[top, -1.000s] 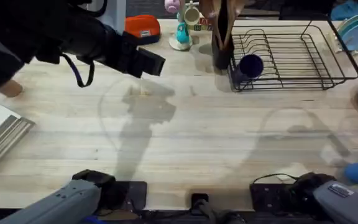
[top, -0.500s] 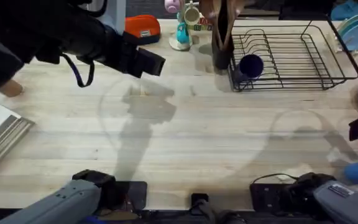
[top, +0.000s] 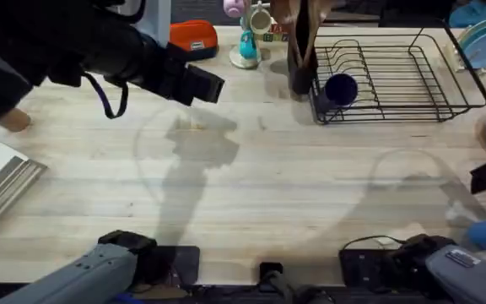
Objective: Pick up the cup on the table and put them onto the rack.
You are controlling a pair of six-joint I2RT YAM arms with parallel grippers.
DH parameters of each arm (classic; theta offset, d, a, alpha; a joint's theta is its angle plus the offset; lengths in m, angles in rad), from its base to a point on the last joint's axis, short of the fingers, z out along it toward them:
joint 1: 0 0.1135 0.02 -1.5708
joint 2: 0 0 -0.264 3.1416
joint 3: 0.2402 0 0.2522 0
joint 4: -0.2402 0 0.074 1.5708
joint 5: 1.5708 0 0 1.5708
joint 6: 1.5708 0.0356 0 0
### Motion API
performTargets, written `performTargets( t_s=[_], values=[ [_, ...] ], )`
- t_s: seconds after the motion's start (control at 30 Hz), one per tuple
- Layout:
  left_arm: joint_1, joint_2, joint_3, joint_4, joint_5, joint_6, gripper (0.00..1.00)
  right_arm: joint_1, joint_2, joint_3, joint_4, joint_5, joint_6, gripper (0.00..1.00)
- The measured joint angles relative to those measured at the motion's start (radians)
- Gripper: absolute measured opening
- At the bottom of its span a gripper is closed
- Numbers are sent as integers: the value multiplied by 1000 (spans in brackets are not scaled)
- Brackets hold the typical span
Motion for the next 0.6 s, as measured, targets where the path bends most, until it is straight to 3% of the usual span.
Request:
performTargets(
  t_s=[0.13, 0.37, 0.6],
  values=[
    [0, 0, 0, 0, 0, 0, 993, 0, 0, 0, 0, 0, 4, 658],
    [0, 0, 0, 0, 0, 0, 993, 0, 0, 0, 0, 0, 7, 80],
    [0, 0, 0, 0, 0, 0, 993, -2, 0, 3, -13, 12, 8, 30]
  ],
)
